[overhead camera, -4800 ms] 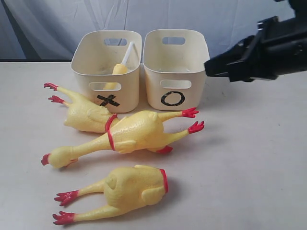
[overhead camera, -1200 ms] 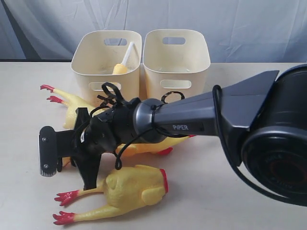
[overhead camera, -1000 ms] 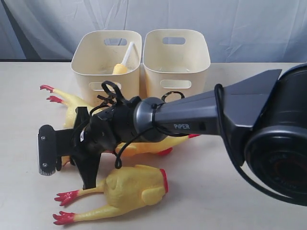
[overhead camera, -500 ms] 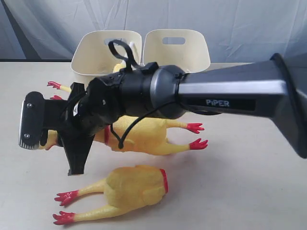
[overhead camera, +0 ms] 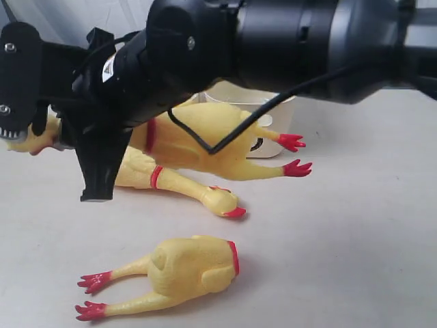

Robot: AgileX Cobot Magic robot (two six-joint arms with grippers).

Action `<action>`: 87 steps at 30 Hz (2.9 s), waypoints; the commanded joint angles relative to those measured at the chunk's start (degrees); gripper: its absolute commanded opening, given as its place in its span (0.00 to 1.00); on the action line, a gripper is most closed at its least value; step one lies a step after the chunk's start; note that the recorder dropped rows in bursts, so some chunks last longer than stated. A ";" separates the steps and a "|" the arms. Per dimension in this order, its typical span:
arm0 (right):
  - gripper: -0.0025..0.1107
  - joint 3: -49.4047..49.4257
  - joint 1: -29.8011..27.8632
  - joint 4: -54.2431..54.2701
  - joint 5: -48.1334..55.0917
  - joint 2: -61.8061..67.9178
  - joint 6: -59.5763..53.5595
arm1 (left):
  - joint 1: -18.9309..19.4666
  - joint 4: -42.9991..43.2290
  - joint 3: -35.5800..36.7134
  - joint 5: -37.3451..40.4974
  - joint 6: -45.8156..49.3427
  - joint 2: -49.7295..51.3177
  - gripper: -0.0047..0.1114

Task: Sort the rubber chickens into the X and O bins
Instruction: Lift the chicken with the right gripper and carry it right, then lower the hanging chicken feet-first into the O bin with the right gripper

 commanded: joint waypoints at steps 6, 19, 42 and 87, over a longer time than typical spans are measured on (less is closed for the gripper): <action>0.01 11.35 -0.20 0.28 -3.28 -15.10 -7.77 | -0.31 -0.58 0.27 -0.02 -0.51 -0.38 0.04; 0.01 35.70 -6.93 3.75 -25.50 -38.41 -7.56 | -0.31 -0.81 0.27 -0.02 -0.51 -0.38 0.04; 0.01 52.72 -15.71 17.45 -79.91 -54.03 17.06 | -0.31 -2.23 0.27 -0.64 0.12 -0.38 0.04; 0.01 11.21 -50.99 -28.15 -73.60 -10.64 103.09 | -0.31 -2.58 0.27 0.01 0.12 -0.38 0.04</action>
